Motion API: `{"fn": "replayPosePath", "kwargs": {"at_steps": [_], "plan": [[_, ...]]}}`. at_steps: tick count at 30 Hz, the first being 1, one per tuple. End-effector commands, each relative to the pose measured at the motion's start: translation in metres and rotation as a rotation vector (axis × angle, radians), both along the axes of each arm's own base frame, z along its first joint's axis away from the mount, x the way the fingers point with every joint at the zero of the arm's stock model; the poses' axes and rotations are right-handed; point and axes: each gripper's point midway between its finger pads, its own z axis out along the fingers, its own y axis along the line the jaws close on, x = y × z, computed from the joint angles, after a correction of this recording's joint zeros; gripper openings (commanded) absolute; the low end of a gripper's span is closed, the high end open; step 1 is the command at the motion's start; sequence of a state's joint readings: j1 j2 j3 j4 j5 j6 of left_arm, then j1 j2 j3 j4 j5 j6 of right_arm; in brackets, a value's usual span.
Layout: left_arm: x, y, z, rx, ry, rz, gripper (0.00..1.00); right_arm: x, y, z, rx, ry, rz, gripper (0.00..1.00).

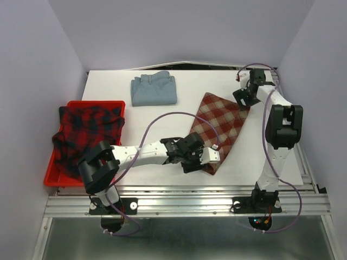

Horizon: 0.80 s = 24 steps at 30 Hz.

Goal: Fold and stack the skirts
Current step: Fold the skirt

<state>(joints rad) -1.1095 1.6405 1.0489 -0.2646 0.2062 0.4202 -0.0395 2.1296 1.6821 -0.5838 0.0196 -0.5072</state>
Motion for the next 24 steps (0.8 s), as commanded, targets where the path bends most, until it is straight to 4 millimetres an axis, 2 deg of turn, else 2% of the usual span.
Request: {"fn": "replayPosePath", "kwargs": {"at_steps": [1,3,4,5,6,7,9,10,12,13,14,15,16,17,19,20,22,23,24], "plan": [[0.006,-0.014,0.077,-0.177,-0.065,0.01,0.58,0.0,0.032,0.109,0.157,-0.216,0.035,0.9],[0.012,-0.009,0.081,-0.182,-0.076,0.029,0.57,-0.017,0.049,0.124,0.247,-0.202,0.061,0.89],[0.02,-0.003,0.083,-0.187,-0.083,0.048,0.57,-0.034,0.069,0.132,0.355,-0.176,0.089,0.87],[0.025,0.0,0.083,-0.191,-0.089,0.063,0.58,-0.036,0.08,0.135,0.417,-0.169,0.106,0.87],[0.033,0.003,0.084,-0.192,-0.11,0.075,0.58,-0.053,0.091,0.134,0.475,-0.129,0.116,0.84],[0.044,0.009,0.084,-0.19,-0.124,0.101,0.58,-0.065,0.108,0.133,0.542,-0.089,0.126,0.83],[0.054,0.015,0.082,-0.181,-0.138,0.107,0.58,-0.088,0.134,0.127,0.669,-0.003,0.165,0.77],[0.058,0.018,0.08,-0.16,-0.166,0.082,0.58,-0.104,0.145,0.112,0.716,0.069,0.16,0.76],[0.06,0.024,0.07,-0.121,-0.195,0.035,0.58,-0.124,0.16,0.098,0.79,0.154,0.178,0.72],[0.06,0.026,0.066,-0.1,-0.229,-0.019,0.59,-0.138,0.162,0.08,0.81,0.215,0.161,0.71],[0.059,0.027,0.06,-0.091,-0.256,-0.035,0.6,-0.145,0.165,0.072,0.834,0.247,0.16,0.7],[0.06,0.027,0.058,-0.085,-0.283,-0.067,0.6,-0.161,0.166,0.052,0.844,0.313,0.135,0.7],[0.058,0.027,0.056,-0.089,-0.29,-0.07,0.61,-0.159,0.167,0.051,0.851,0.309,0.148,0.69],[0.053,0.03,0.049,-0.071,-0.325,-0.1,0.63,-0.174,0.168,0.036,0.867,0.36,0.131,0.68],[0.053,0.024,0.048,-0.087,-0.39,-0.124,0.65,-0.184,0.168,0.019,0.866,0.396,0.117,0.68],[0.048,0.027,0.037,-0.052,-0.426,-0.162,0.7,-0.193,0.165,0.002,0.852,0.429,0.096,0.68],[0.05,0.017,0.038,-0.085,-0.495,-0.173,0.72,-0.199,0.161,-0.014,0.826,0.455,0.079,0.67],[0.047,0.021,0.025,-0.055,-0.511,-0.201,0.73,-0.202,0.158,-0.026,0.801,0.472,0.058,0.67],[0.047,0.013,0.028,-0.074,-0.562,-0.2,0.73,-0.203,0.155,-0.032,0.782,0.473,0.053,0.67]]}}
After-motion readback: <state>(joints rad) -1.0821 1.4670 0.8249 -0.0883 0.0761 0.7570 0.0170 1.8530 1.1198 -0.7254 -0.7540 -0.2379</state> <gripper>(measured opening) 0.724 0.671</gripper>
